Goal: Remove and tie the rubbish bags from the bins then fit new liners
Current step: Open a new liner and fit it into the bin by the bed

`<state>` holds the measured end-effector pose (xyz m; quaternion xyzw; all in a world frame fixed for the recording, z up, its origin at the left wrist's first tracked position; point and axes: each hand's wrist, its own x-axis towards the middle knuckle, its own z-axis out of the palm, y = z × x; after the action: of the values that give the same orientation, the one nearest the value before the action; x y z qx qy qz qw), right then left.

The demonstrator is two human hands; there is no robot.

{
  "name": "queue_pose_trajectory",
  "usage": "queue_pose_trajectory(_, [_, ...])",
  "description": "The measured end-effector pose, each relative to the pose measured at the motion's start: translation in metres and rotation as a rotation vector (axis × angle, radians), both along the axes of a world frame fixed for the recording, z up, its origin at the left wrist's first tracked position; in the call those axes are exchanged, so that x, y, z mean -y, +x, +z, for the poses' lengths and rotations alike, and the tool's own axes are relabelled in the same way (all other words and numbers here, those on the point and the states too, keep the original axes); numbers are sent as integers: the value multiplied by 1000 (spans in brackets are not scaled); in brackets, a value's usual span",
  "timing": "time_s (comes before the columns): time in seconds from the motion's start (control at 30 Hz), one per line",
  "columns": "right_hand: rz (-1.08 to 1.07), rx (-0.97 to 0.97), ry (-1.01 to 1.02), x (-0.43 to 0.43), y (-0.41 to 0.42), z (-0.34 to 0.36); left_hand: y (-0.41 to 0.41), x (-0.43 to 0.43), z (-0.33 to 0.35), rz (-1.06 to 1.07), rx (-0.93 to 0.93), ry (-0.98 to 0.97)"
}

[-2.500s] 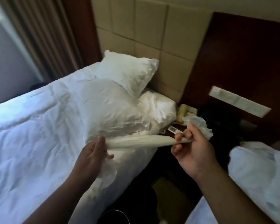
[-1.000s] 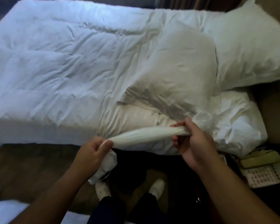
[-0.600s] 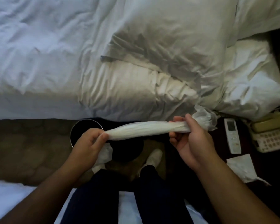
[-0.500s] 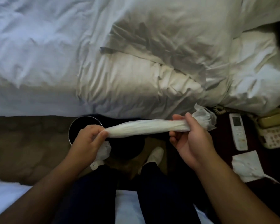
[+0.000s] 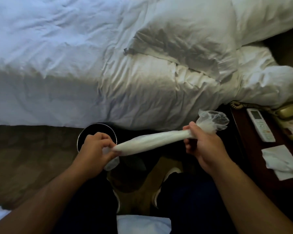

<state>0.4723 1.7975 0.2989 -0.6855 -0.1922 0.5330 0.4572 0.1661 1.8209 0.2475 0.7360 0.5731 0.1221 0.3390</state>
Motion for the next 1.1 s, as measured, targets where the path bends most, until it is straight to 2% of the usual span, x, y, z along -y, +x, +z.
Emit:
queue_pose_trajectory(0.2, [55,-6,245,55,-28,59,-19,47,29,57,46,176])
queue_pose_trajectory(0.37, [71,59,445,82,-39,104,-12,64,62,-13,35,203])
queue_pose_trajectory(0.53, [88,132,602,97,-36,119,7,72,85,-33,145,142])
queue_pose_trajectory(0.73, [137,151,603,90,-34,111,32,75,83,-67,210,116])
queue_pose_trajectory(0.93, [124,113,526,66,-20,86,31,50,56,-14,131,105])
queue_pose_trajectory(1.1, [120,105,464,44,-16,64,29,19,24,-7,169,-5])
